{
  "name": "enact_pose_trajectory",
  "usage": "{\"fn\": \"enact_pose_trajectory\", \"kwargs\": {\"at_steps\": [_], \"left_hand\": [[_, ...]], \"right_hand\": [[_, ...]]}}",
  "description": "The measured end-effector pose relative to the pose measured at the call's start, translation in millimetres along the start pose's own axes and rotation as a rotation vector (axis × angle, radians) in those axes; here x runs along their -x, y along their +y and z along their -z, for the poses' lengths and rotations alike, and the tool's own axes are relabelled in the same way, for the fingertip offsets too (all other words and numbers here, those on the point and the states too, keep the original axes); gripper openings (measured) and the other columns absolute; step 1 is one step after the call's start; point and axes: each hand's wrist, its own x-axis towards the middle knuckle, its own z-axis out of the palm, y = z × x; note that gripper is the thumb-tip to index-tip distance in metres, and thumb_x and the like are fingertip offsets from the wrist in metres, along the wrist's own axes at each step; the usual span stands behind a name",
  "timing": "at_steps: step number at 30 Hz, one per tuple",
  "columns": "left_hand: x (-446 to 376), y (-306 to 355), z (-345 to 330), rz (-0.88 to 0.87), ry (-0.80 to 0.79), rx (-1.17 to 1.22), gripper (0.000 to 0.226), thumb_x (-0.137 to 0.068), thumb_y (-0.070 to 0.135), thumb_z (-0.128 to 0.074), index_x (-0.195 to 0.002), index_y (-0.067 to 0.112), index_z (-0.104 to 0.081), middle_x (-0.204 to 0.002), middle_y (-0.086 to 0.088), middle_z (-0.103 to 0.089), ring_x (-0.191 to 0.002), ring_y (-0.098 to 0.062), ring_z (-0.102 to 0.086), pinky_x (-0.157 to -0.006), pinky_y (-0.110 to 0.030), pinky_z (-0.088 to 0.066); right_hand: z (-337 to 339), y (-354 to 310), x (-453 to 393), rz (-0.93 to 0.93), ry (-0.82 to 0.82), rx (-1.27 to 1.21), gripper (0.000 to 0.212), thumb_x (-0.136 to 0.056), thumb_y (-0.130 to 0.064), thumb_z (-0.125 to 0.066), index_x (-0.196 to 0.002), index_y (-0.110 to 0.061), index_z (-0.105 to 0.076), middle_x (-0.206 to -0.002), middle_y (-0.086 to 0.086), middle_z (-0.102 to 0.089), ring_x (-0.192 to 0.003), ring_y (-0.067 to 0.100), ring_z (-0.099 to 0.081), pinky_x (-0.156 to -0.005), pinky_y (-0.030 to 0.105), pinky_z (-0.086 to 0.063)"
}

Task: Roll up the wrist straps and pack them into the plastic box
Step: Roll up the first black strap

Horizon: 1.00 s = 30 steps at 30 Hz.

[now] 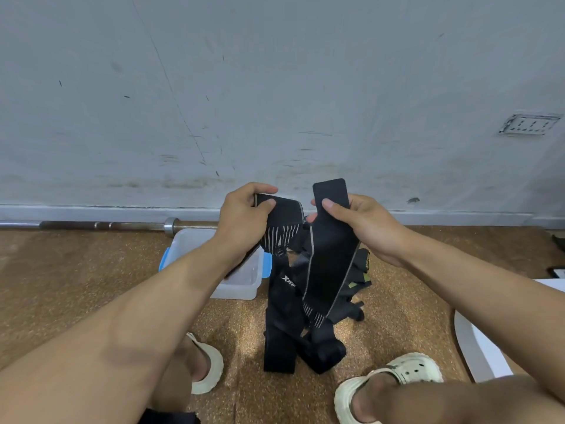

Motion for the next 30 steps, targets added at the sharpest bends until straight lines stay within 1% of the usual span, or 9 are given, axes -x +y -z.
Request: {"fn": "enact_pose_trajectory", "kwargs": {"at_steps": [6,8,12,13,15,18,21,25,30], "left_hand": [[-4,-2,1,0.077,-0.026,0.143,0.036,-0.099,-0.009,-0.052,-0.118,0.017,-0.068,-0.105,-0.01,-0.075,-0.095,-0.023,-0.073,-0.078,-0.031,-0.061],[-3,0,1,0.08,-0.04,0.191,0.037,-0.1,-0.009,-0.051,-0.121,0.017,-0.067,-0.104,-0.008,-0.075,-0.091,-0.019,-0.074,-0.078,-0.034,-0.062],[-2,5,2,0.053,-0.052,0.212,0.039,-0.102,-0.006,-0.049,-0.117,0.025,-0.065,-0.109,-0.006,-0.075,-0.089,-0.018,-0.071,-0.088,-0.052,-0.058],[-1,7,2,0.048,-0.057,0.216,0.039,-0.102,-0.006,-0.049,-0.12,0.025,-0.064,-0.112,-0.007,-0.075,-0.089,-0.018,-0.071,-0.084,-0.049,-0.06],[0,8,1,0.042,-0.078,0.227,0.04,-0.102,-0.007,-0.049,-0.127,0.022,-0.062,-0.113,-0.008,-0.075,-0.091,-0.017,-0.073,-0.074,-0.036,-0.064],[3,8,0,0.035,-0.125,0.223,0.043,-0.101,-0.007,-0.05,-0.131,0.021,-0.061,-0.11,-0.006,-0.076,-0.095,-0.019,-0.075,-0.078,-0.031,-0.062],[5,10,-2,0.038,-0.149,0.225,0.044,-0.101,-0.007,-0.052,-0.134,0.022,-0.06,-0.108,-0.006,-0.077,-0.097,-0.021,-0.075,-0.082,-0.034,-0.062],[8,14,-3,0.05,-0.158,0.236,0.043,-0.1,-0.006,-0.053,-0.132,0.023,-0.06,-0.11,-0.007,-0.077,-0.102,-0.025,-0.074,-0.093,-0.045,-0.06],[9,14,-2,0.06,-0.14,0.269,0.043,-0.099,-0.009,-0.053,-0.132,0.018,-0.06,-0.112,-0.015,-0.075,-0.109,-0.033,-0.071,-0.097,-0.053,-0.056]], "right_hand": [[-12,0,2,0.026,-0.061,0.04,0.032,-0.108,-0.027,-0.049,-0.108,-0.009,-0.075,-0.107,0.007,-0.079,-0.1,0.019,-0.076,-0.087,0.026,-0.058],[-14,-1,3,0.033,-0.075,0.072,0.03,-0.107,-0.024,-0.052,-0.109,-0.005,-0.075,-0.106,0.008,-0.079,-0.099,0.019,-0.076,-0.086,0.026,-0.058],[-19,-1,2,0.049,-0.067,0.005,0.022,-0.104,-0.019,-0.058,-0.12,-0.008,-0.068,-0.108,0.013,-0.078,-0.102,0.027,-0.076,-0.092,0.036,-0.06],[-20,-2,2,0.041,-0.053,0.004,0.022,-0.103,-0.019,-0.06,-0.12,-0.007,-0.066,-0.107,0.014,-0.078,-0.1,0.028,-0.076,-0.092,0.038,-0.06],[-21,-3,2,0.032,-0.043,0.019,0.023,-0.101,-0.019,-0.063,-0.118,-0.004,-0.065,-0.103,0.014,-0.079,-0.095,0.025,-0.077,-0.083,0.033,-0.061],[-24,-3,4,0.027,-0.034,0.02,0.021,-0.1,-0.021,-0.066,-0.11,-0.003,-0.07,-0.102,0.012,-0.079,-0.088,0.019,-0.076,-0.073,0.024,-0.059],[-27,-1,4,0.015,-0.008,0.006,0.023,-0.099,-0.022,-0.067,-0.109,-0.001,-0.072,-0.103,0.011,-0.079,-0.091,0.021,-0.076,-0.082,0.03,-0.061],[-30,3,3,-0.01,0.013,-0.015,0.024,-0.098,-0.021,-0.069,-0.109,0.0,-0.072,-0.103,0.012,-0.079,-0.096,0.026,-0.077,-0.093,0.039,-0.06],[-32,3,2,-0.016,0.044,-0.007,0.023,-0.098,-0.022,-0.069,-0.108,-0.001,-0.073,-0.103,0.012,-0.079,-0.098,0.027,-0.076,-0.096,0.043,-0.06]]}}
